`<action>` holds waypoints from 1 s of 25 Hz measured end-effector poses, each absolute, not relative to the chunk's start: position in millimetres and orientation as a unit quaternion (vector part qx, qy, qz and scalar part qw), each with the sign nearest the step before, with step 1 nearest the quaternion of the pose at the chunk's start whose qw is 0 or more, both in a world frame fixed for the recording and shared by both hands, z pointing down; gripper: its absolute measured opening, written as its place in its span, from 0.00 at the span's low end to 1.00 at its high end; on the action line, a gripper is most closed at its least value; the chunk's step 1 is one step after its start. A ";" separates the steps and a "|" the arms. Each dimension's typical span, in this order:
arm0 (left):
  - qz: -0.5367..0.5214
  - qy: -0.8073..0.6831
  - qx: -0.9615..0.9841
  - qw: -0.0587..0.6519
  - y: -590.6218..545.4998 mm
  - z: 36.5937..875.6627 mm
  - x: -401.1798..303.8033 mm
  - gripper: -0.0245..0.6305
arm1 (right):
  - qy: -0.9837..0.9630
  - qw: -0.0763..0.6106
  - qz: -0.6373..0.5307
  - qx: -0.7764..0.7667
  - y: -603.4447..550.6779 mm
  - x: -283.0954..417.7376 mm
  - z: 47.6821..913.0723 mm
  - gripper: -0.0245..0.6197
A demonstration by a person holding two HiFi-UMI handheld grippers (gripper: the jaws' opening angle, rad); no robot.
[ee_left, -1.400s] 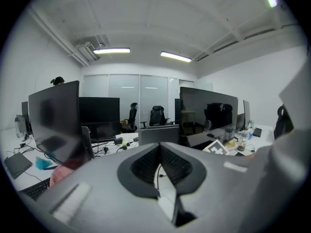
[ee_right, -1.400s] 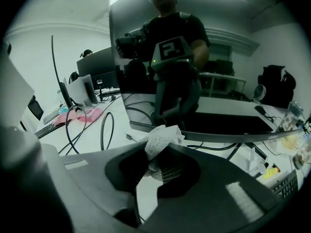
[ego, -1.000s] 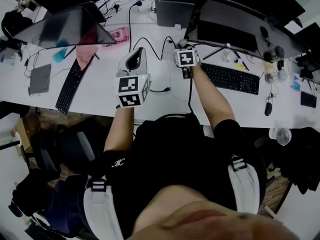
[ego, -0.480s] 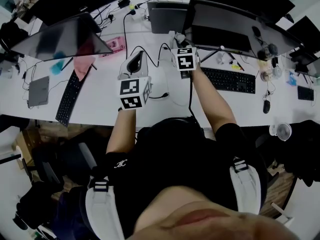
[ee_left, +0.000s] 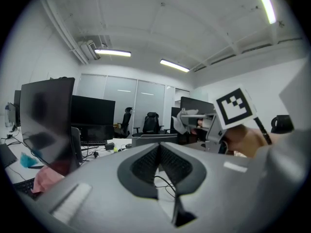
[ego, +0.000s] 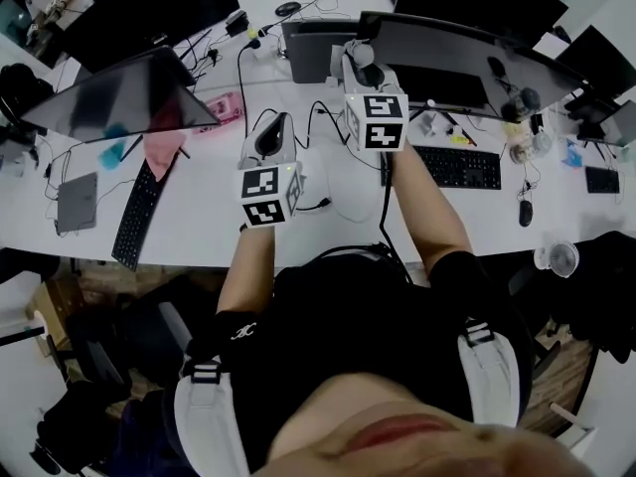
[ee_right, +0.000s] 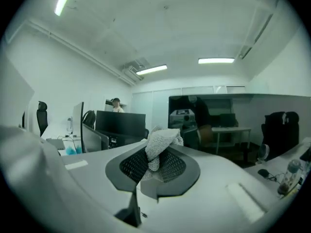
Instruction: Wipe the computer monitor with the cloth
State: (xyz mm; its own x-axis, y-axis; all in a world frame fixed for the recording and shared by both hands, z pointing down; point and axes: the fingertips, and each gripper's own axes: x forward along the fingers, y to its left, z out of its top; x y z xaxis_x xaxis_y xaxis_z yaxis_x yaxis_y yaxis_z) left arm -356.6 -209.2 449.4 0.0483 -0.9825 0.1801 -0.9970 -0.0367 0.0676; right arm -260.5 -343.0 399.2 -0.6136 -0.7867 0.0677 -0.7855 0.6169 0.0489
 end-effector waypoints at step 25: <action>0.033 -0.551 0.831 0.067 -288.8 415.5 -111.0 0.12 | -0.773 -0.046 -0.028 0.632 -284.7 91.9 372.8 0.09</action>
State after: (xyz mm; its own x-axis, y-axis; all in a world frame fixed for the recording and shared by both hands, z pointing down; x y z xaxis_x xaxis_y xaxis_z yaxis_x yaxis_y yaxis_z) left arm -111.0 -288.8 415.5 0.3900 -0.9119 0.1278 -0.9206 -0.3833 0.0748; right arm 91.9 -284.7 372.8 -0.1963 -0.9748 -0.1057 -0.9799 0.1989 -0.0147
